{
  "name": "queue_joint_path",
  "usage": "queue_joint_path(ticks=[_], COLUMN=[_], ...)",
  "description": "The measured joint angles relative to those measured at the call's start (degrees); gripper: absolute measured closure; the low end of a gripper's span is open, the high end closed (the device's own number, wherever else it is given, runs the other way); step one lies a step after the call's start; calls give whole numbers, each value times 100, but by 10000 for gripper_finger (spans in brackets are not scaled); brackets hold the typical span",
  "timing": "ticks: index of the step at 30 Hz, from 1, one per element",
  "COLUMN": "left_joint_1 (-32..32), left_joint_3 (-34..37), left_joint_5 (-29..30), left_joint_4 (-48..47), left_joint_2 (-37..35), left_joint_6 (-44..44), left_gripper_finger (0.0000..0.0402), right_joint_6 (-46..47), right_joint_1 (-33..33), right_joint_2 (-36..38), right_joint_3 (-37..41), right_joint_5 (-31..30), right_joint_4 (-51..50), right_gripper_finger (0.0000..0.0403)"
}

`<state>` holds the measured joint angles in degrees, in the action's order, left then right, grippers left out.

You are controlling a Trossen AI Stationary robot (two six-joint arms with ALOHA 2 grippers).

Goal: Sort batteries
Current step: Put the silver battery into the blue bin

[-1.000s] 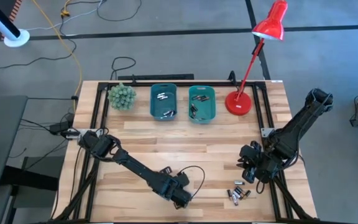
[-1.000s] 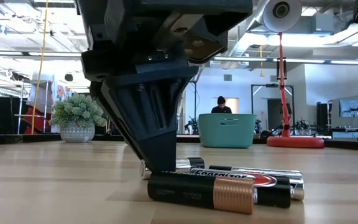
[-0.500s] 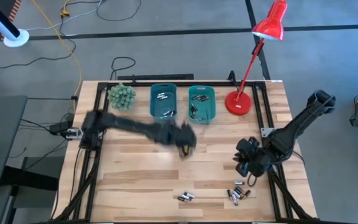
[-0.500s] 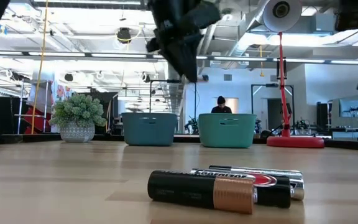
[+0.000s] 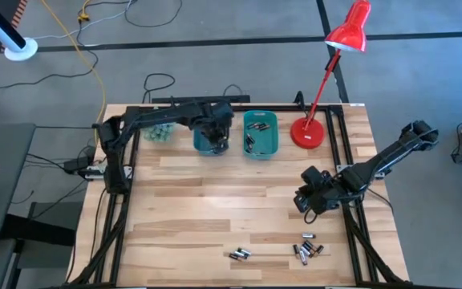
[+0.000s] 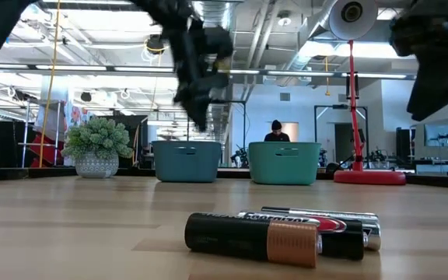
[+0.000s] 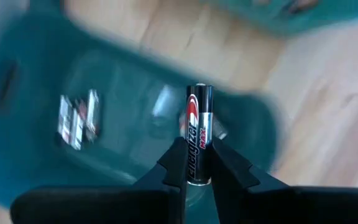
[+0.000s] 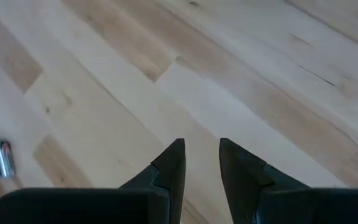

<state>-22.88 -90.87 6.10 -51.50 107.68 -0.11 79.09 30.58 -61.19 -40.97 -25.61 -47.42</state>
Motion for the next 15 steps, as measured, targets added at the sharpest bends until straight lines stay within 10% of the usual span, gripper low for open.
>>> queue_joint_path(ticks=[15], left_joint_1=[-787], left_joint_3=[1063], left_joint_5=[-891], left_joint_4=[946], left_joint_2=[173], left_joint_6=[772], left_gripper_finger=[364], right_joint_6=[252], right_joint_1=[-630], right_joint_2=[1], right_joint_3=[-1], right_joint_5=[-2], right_joint_4=[-13], right_gripper_finger=[287])
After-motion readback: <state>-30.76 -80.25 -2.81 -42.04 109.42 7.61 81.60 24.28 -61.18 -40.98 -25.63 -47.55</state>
